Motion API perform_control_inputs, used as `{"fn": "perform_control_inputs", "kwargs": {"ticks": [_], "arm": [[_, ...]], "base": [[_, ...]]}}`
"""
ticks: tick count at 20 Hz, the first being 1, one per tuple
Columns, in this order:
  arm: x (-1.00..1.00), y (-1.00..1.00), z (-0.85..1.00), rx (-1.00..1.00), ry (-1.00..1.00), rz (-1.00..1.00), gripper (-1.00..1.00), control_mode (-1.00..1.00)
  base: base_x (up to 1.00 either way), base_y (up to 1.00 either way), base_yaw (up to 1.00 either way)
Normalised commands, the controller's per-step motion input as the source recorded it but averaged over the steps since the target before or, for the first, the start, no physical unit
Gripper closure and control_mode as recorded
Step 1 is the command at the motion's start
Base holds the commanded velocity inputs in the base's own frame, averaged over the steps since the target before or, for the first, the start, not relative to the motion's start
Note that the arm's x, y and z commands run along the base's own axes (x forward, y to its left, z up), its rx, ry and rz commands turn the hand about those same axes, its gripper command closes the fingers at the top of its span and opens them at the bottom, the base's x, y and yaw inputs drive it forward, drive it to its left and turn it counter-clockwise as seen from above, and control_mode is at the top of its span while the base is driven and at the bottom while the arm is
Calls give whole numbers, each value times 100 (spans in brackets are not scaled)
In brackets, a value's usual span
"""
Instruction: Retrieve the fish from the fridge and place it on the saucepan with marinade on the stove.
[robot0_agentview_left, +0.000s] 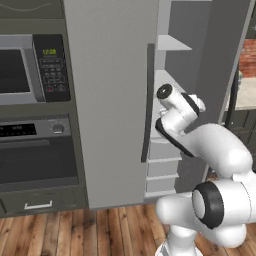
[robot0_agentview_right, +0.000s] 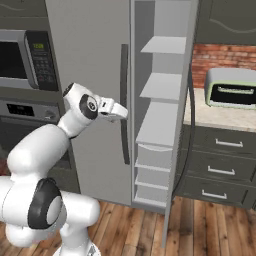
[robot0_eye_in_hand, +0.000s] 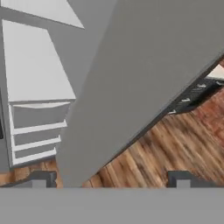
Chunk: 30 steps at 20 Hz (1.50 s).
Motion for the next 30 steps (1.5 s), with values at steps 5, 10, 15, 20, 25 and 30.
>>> {"fn": "perform_control_inputs", "kwargs": {"ticks": [5,10,15,20,25,30], "arm": [[-1,56,0,37,-30,32,-100,-100],[0,20,29,24,-20,36,-100,-100],[13,20,39,1,-5,14,-100,-100],[31,9,22,0,2,-1,-100,-100],[41,4,0,0,0,-2,-100,-100],[31,10,0,2,0,0,-100,-100]], "base": [[0,0,0],[0,0,0],[0,0,0],[0,0,0],[0,0,0],[0,0,0]]}}
